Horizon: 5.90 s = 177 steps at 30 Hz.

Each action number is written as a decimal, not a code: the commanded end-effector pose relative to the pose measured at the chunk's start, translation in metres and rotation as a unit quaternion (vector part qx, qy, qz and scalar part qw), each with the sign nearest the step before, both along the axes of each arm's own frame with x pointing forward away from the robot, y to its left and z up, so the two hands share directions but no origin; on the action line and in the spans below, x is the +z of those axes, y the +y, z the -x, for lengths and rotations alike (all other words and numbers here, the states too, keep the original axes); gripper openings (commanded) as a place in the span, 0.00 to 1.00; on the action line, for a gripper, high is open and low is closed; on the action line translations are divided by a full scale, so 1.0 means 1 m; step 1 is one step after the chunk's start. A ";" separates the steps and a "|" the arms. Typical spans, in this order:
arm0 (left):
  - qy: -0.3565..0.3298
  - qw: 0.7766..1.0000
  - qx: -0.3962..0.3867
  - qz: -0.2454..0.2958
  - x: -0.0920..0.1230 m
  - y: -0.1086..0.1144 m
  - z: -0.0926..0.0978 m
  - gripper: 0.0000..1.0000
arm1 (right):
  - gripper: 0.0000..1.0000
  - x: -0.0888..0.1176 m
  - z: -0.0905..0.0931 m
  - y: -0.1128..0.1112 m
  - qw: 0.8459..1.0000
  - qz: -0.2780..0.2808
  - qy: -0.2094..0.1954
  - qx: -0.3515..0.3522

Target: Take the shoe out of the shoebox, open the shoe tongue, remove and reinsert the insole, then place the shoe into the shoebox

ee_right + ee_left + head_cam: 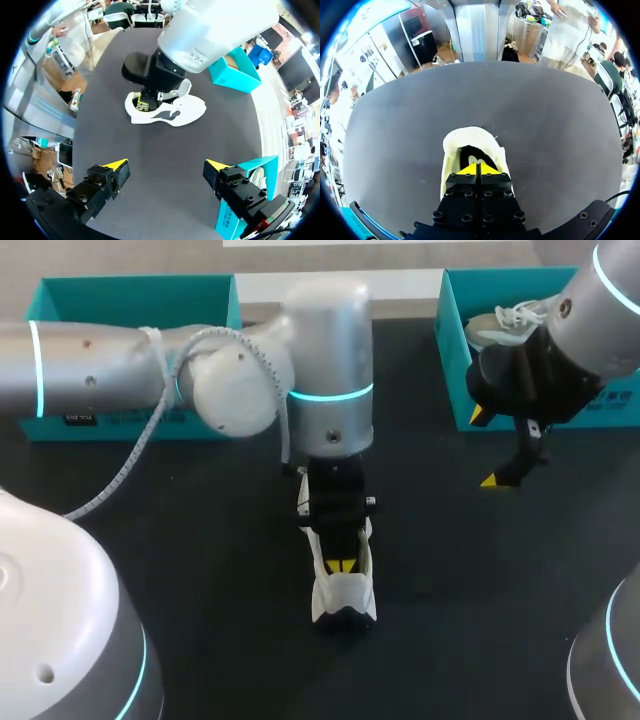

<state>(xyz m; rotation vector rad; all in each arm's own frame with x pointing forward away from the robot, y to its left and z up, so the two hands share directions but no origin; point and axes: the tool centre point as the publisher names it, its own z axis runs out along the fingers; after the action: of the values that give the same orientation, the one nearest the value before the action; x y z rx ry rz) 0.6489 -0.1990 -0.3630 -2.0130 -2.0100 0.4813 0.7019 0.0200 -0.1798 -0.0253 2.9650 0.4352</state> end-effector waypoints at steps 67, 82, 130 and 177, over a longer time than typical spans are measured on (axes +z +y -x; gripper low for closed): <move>-0.321 0.946 0.035 0.007 0.008 0.006 -0.069 0.00 | 1.00 -0.001 -0.002 0.002 1.000 0.002 0.001 0.000; -0.349 0.937 0.018 0.011 0.023 0.014 -0.071 1.00 | 1.00 -0.001 -0.002 0.002 1.000 0.002 0.001 0.000; -0.369 0.929 -0.017 0.006 0.076 0.023 -0.141 1.00 | 1.00 -0.001 -0.002 0.002 1.000 0.002 0.001 0.000; -0.319 0.946 -0.040 0.038 0.047 0.009 -0.094 0.31 | 1.00 -0.001 -0.002 0.002 1.000 0.002 0.001 0.000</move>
<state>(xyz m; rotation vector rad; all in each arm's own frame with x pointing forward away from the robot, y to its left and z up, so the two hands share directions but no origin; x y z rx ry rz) 0.7433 -0.1854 -0.3111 -2.5163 -2.2508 -0.1514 0.7020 0.0200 -0.1799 -0.0252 2.9649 0.4352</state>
